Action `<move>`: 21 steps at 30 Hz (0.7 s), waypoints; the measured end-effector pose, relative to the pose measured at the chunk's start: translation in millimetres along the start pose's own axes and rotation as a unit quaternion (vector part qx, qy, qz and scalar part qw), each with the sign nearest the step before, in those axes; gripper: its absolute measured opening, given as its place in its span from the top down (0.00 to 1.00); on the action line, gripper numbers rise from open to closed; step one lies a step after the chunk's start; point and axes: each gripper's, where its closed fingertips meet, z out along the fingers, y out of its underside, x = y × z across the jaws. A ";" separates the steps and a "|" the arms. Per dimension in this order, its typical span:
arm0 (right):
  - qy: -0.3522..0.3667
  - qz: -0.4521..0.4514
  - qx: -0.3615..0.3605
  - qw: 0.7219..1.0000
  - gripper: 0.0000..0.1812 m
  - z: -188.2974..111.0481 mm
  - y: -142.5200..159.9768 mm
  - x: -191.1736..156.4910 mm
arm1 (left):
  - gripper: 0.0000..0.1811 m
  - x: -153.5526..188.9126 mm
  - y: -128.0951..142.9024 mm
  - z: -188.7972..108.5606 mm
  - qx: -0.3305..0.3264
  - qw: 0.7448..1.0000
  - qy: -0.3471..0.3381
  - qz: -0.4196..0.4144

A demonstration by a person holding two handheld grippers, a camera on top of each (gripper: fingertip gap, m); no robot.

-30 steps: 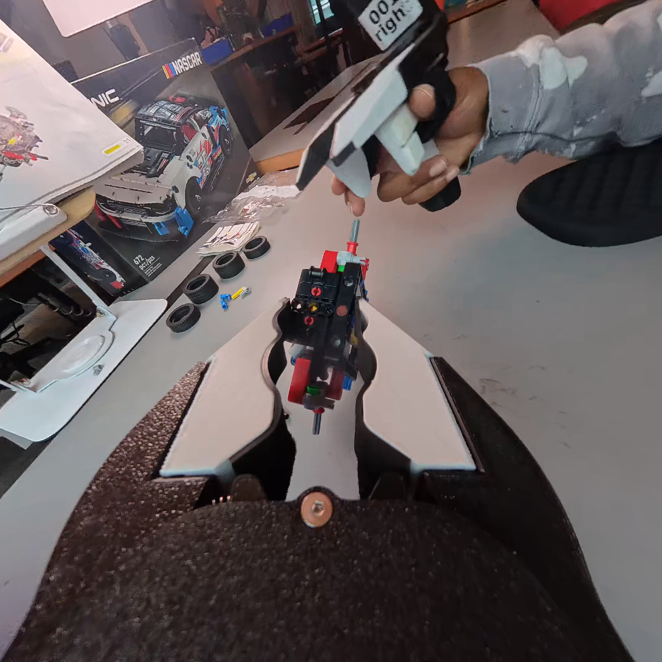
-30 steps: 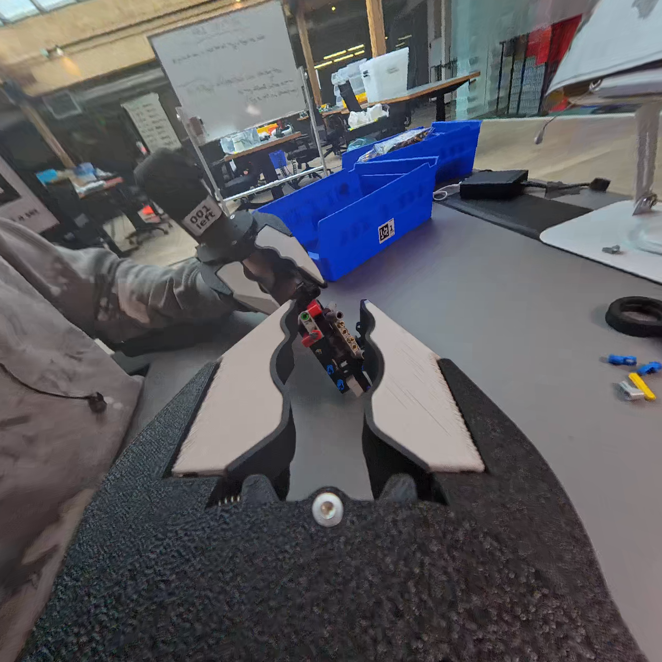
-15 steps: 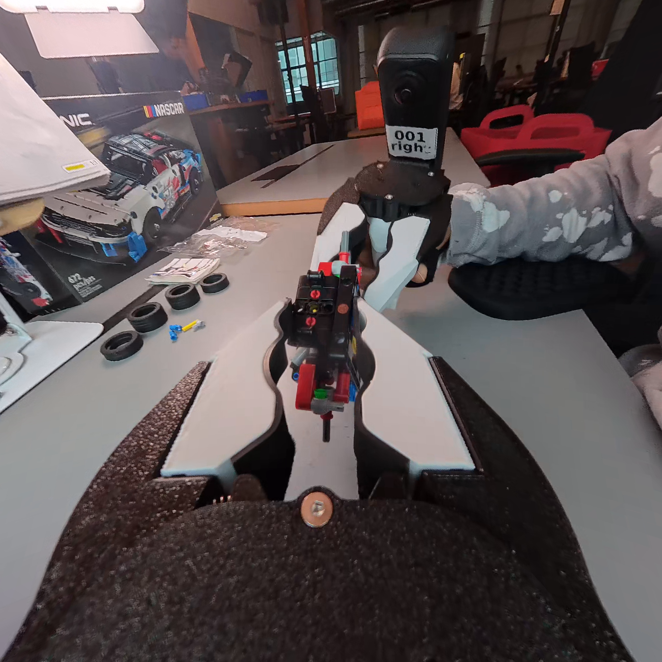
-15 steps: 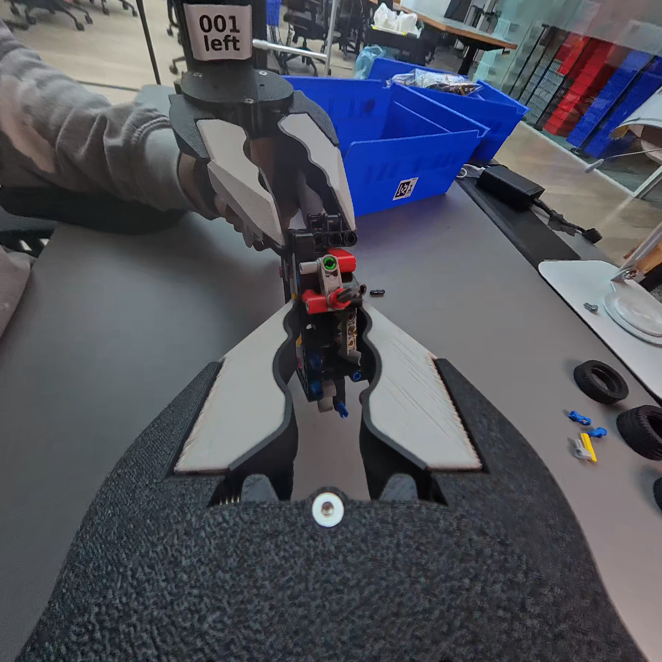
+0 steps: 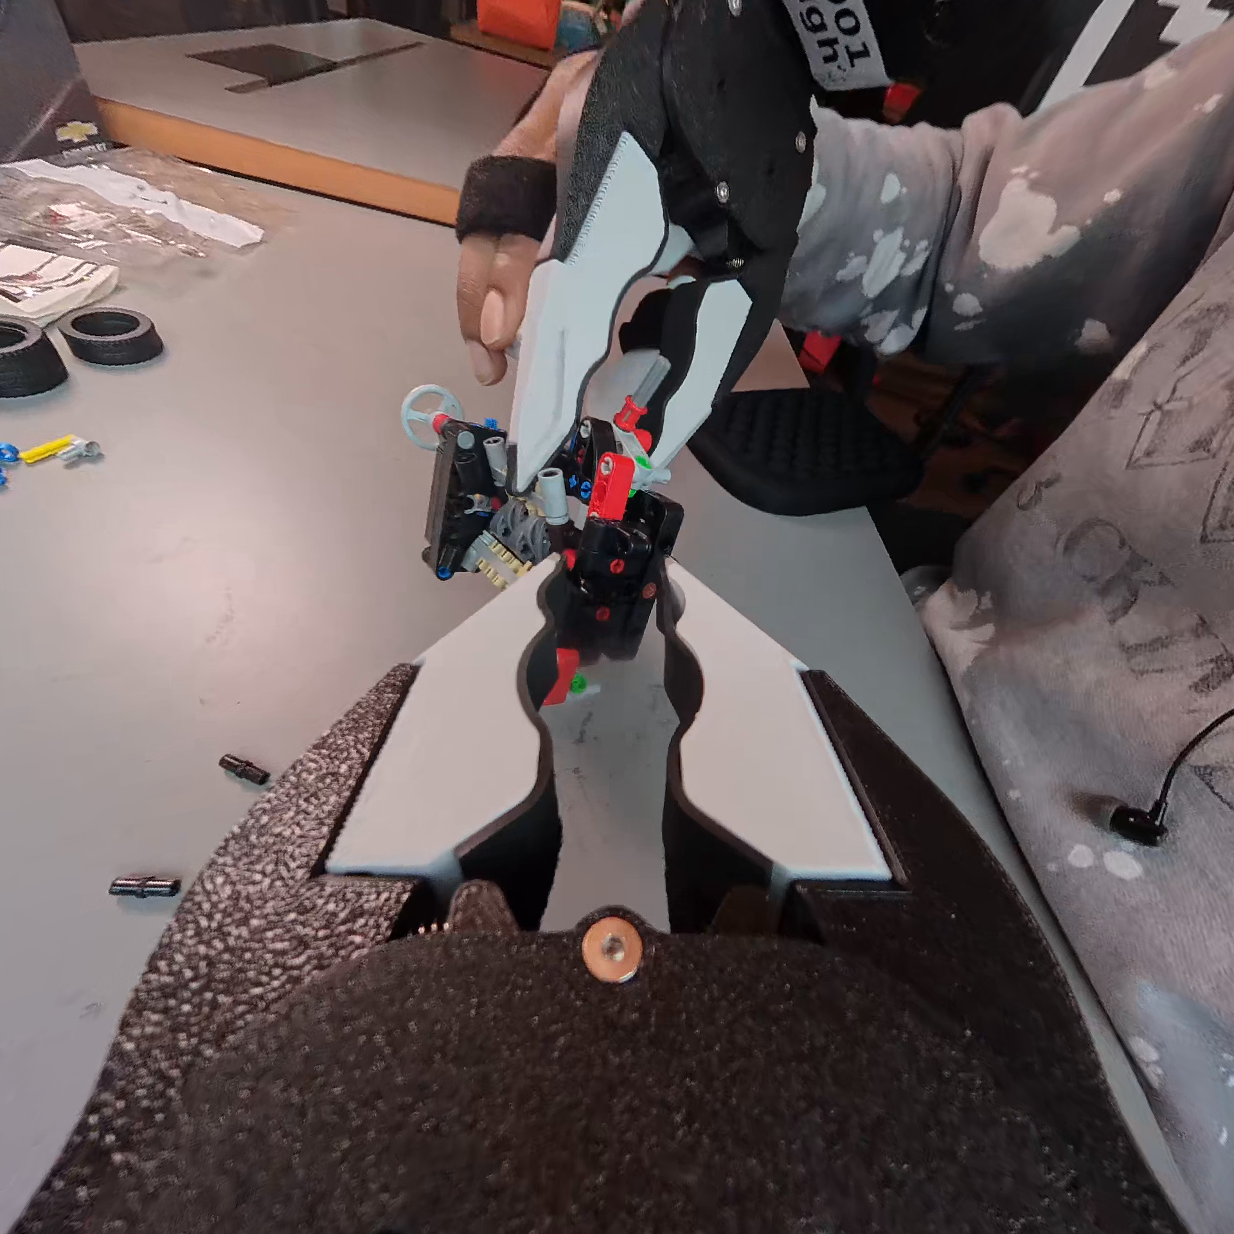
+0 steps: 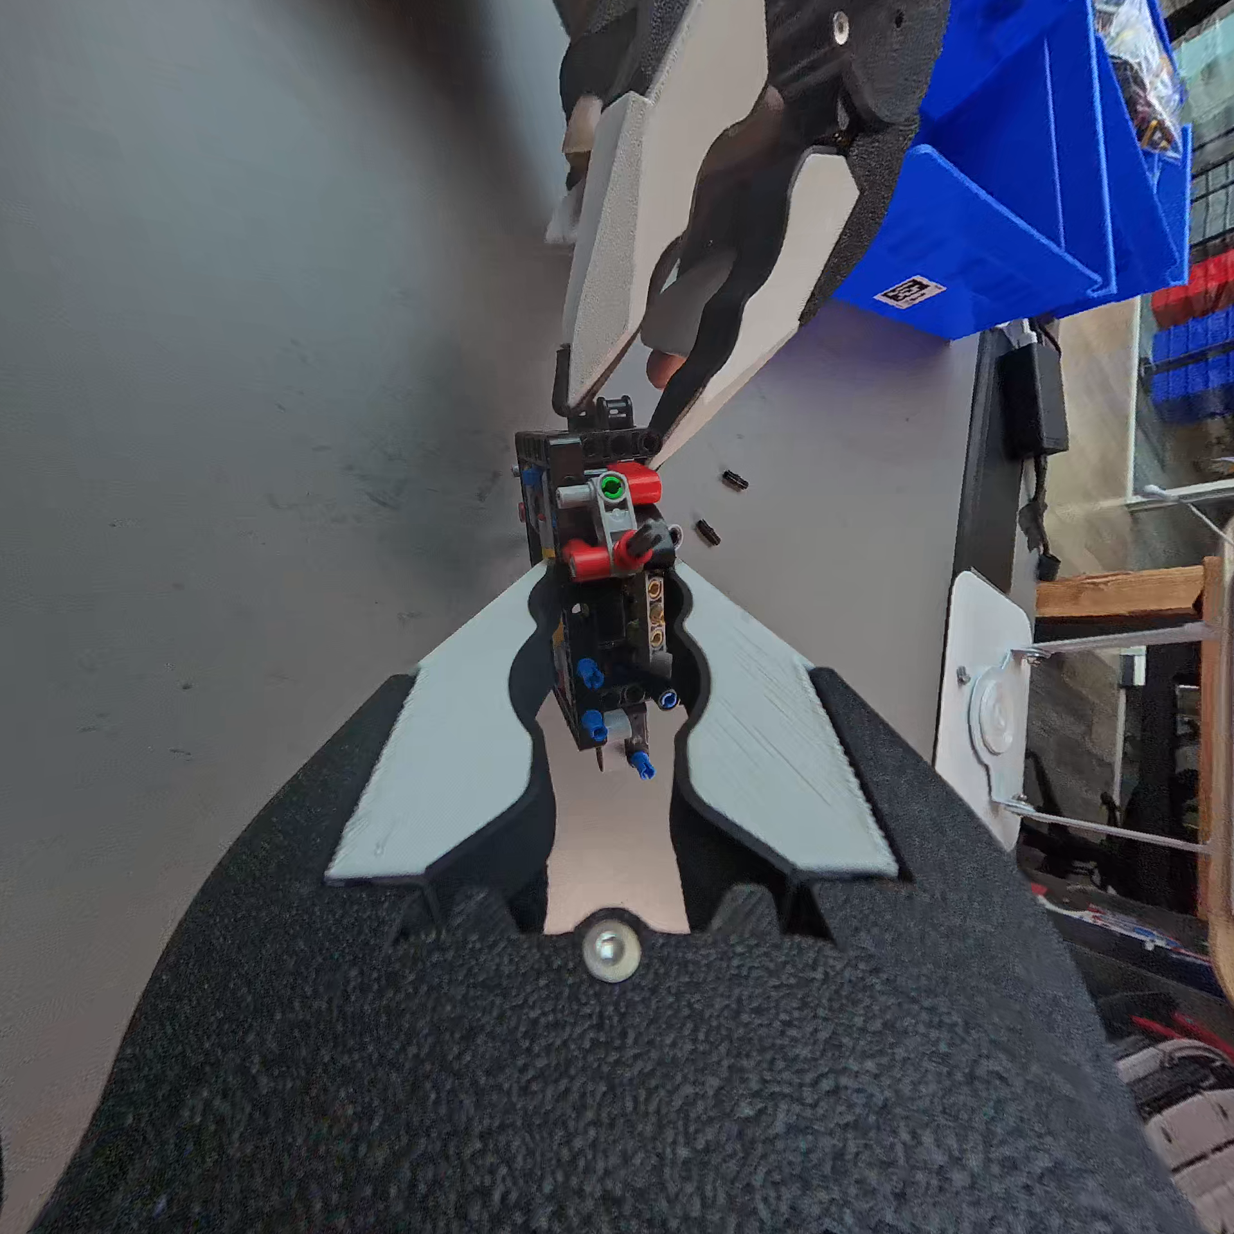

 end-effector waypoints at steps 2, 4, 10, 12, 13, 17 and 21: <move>-0.005 -0.022 -0.004 1.000 0.83 2.6 -1.4 -4.6 | 0.87 3.7 6.2 3.9 -0.026 0.999 0.005 0.020; -0.012 -0.039 -0.010 0.999 0.83 3.5 -1.2 -8.7 | 0.87 7.7 11.1 7.3 -0.049 0.998 0.016 0.033; -0.052 -0.079 -0.006 0.995 0.84 -3.9 -11.3 -19.7 | 0.90 27.5 14.7 5.4 -0.092 0.989 0.095 0.070; -0.069 -0.092 -0.009 0.993 0.84 -5.8 -13.9 -24.1 | 0.91 31.3 16.9 6.6 -0.110 0.984 0.112 0.086; -0.076 -0.096 -0.012 0.992 0.84 -6.3 -14.1 -26.1 | 0.94 32.3 17.5 7.8 -0.117 0.982 0.119 0.093; -0.072 -0.097 -0.029 0.992 0.90 -9.6 -9.5 -23.3 | 0.95 36.7 16.1 11.0 -0.115 0.979 0.137 0.097; -0.070 -0.116 -0.046 0.990 0.90 -8.2 -7.2 -25.7 | 0.96 39.5 18.6 12.3 -0.101 0.981 0.146 0.082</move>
